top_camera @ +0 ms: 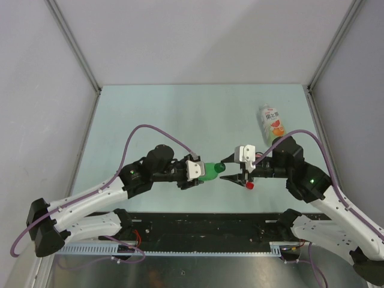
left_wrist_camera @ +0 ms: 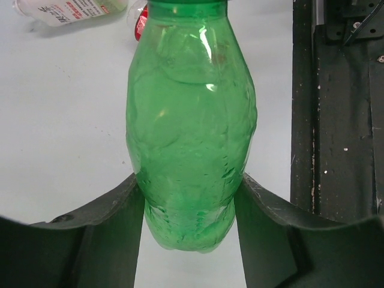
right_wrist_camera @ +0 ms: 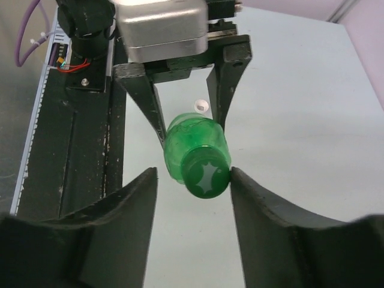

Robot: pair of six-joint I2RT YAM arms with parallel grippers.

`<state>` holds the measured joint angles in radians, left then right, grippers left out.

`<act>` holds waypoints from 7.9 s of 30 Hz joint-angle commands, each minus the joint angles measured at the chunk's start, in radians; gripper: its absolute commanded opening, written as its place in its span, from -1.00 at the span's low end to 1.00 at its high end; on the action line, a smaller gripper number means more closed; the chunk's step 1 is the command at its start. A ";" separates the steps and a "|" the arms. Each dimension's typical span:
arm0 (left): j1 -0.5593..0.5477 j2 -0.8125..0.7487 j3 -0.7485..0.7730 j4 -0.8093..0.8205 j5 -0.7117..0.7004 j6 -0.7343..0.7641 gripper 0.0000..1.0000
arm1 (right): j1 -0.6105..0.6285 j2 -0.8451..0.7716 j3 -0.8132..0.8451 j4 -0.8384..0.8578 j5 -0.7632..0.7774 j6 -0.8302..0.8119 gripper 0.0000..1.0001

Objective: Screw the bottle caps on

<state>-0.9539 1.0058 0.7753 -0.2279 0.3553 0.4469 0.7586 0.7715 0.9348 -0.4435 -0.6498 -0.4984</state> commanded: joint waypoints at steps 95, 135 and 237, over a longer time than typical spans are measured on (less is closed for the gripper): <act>-0.013 0.015 0.060 0.024 0.067 -0.002 -1.00 | -0.172 -0.028 -0.091 0.180 -0.296 0.082 -0.05; -0.014 0.124 0.145 0.101 -0.423 -0.149 -1.00 | 0.020 0.155 -0.080 0.384 0.704 1.100 -0.08; 0.443 -0.112 -0.096 -0.156 -0.647 -1.116 0.98 | -0.779 0.769 0.262 0.056 0.731 0.446 0.99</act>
<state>-0.5877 0.8921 0.6777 -0.2363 -0.2676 -0.5423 -0.0170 1.5509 1.1553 -0.3927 0.0776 -0.0277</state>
